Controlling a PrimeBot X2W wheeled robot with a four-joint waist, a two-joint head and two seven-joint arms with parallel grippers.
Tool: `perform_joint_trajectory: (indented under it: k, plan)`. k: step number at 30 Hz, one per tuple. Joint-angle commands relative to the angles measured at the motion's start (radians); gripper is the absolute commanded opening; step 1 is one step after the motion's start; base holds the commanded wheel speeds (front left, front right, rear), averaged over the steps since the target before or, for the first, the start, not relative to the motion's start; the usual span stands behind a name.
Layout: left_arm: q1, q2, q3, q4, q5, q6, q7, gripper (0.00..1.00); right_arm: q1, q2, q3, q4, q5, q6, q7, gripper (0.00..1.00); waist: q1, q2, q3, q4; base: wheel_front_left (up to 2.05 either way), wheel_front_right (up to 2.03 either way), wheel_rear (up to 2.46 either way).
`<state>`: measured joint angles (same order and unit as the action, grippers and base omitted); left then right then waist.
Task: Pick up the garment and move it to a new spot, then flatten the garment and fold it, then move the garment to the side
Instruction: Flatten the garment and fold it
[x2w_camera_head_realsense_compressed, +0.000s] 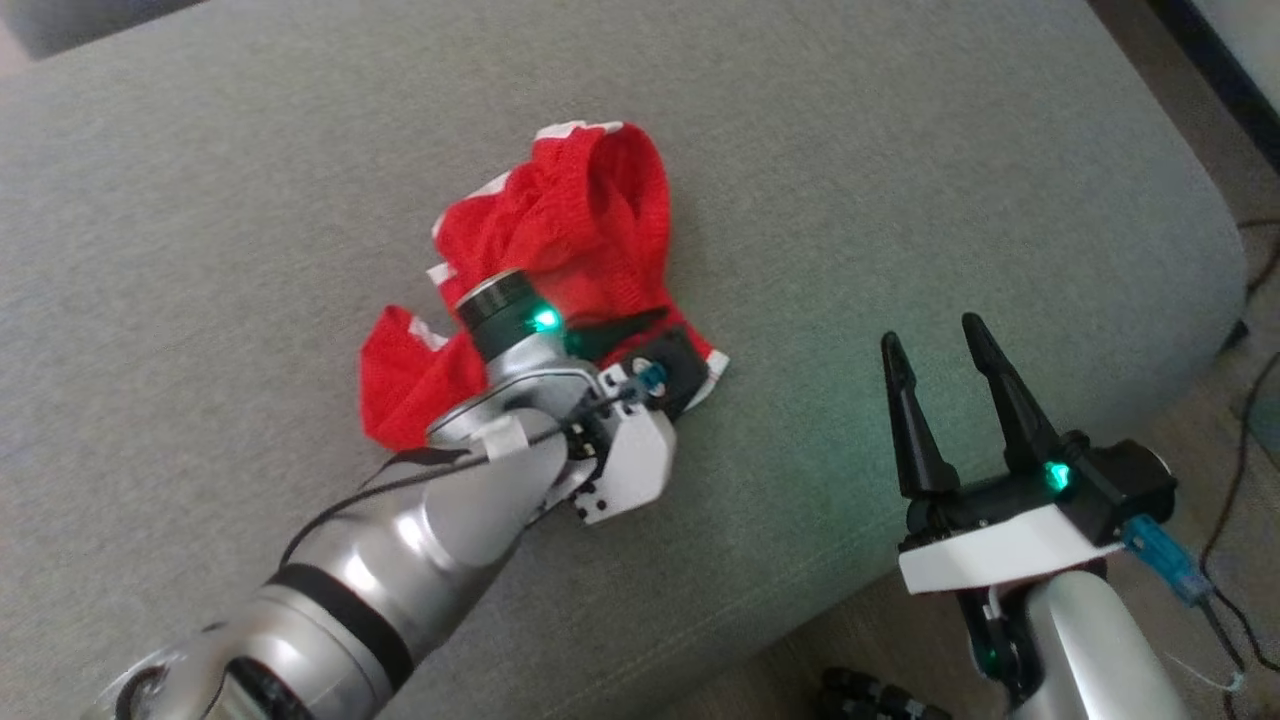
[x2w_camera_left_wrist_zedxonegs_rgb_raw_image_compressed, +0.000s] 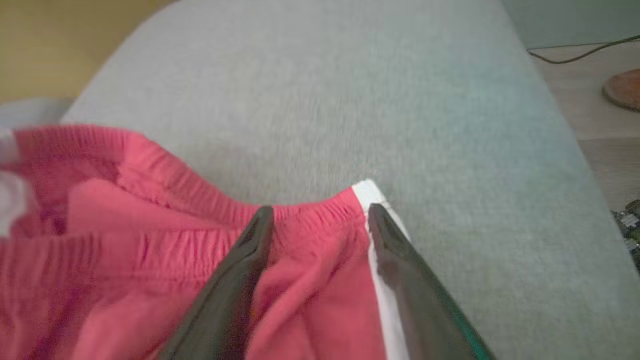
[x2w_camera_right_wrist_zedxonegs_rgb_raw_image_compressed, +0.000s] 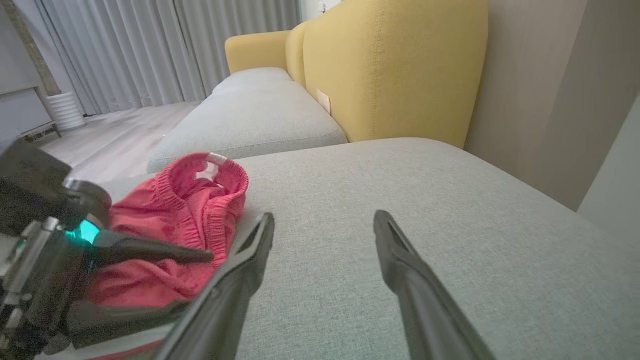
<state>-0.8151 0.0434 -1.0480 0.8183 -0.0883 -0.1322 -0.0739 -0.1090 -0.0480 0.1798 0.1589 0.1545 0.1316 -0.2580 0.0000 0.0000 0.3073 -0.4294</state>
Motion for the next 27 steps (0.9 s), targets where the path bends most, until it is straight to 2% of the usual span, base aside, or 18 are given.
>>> perform_joint_trajectory:
  k: [1, 3, 4, 5, 9, 13, 18, 22, 25, 27]
  plan:
    - [-0.057, 0.007, 0.012, 0.004, -0.043, 0.002, 0.020, 1.00, -0.031, -0.002, 0.022, -0.034, 0.008, -0.001, -0.004, 1.00, 0.0000, 0.0000, 0.015, -0.018, 0.00, 0.00, 0.00]
    - [-0.078, 0.007, -0.012, 0.034, -0.070, 0.002, 0.027, 1.00, -0.035, -0.002, 0.019, -0.035, 0.013, -0.001, -0.004, 1.00, 0.0000, 0.0000, 0.016, -0.018, 0.00, 0.00, 0.00]
    - [-0.086, 0.007, -0.025, 0.044, -0.079, 0.002, 0.026, 0.80, -0.037, -0.002, 0.018, -0.036, 0.014, -0.001, -0.004, 1.00, 0.0000, 0.0000, 0.016, -0.016, 0.00, 0.00, 0.00]
    - [-0.092, 0.007, -0.035, 0.049, -0.091, 0.002, 0.019, 0.00, -0.038, -0.002, 0.017, -0.036, 0.015, -0.001, -0.004, 1.00, 0.0000, 0.0000, 0.015, -0.012, 0.00, 0.00, 0.00]
    - [-0.109, 0.007, -0.026, 0.018, -0.168, 0.008, -0.065, 0.00, -0.042, -0.002, 0.014, -0.032, 0.013, -0.001, -0.004, 1.00, 0.0000, 0.0000, 0.000, 0.008, 0.00, 0.00, 0.00]
    - [-0.133, 0.007, 0.033, -0.043, -0.305, 0.032, -0.143, 0.00, -0.040, -0.002, 0.019, -0.025, 0.012, -0.001, -0.004, 1.00, 0.0000, 0.0000, -0.036, 0.022, 0.00, 0.00, 0.00]
    - [-0.221, 0.007, 0.159, -0.147, -0.468, 0.124, -0.185, 0.00, -0.025, -0.002, 0.027, -0.011, 0.000, -0.001, -0.004, 1.00, 0.0000, 0.0000, -0.098, 0.047, 0.00, 0.00, 0.00]
    - [-0.270, 0.007, 0.349, -0.293, -0.547, 0.212, -0.187, 0.00, -0.011, -0.002, 0.023, -0.005, -0.017, -0.001, -0.004, 1.00, 0.0000, 0.0000, -0.138, 0.081, 0.00, 0.00, 0.00]
    - [-0.243, 0.007, 0.479, -0.373, -0.597, 0.264, -0.188, 0.00, 0.000, -0.002, 0.014, -0.004, -0.029, -0.001, -0.004, 1.00, 0.0000, 0.0000, -0.156, 0.122, 0.00, 0.00, 0.00]
    - [-0.183, 0.007, 0.528, -0.393, -0.651, 0.289, -0.188, 0.00, 0.008, -0.002, 0.013, -0.004, -0.034, -0.001, -0.004, 1.00, 0.0000, 0.0000, -0.165, 0.151, 0.00, 0.00, 0.00]
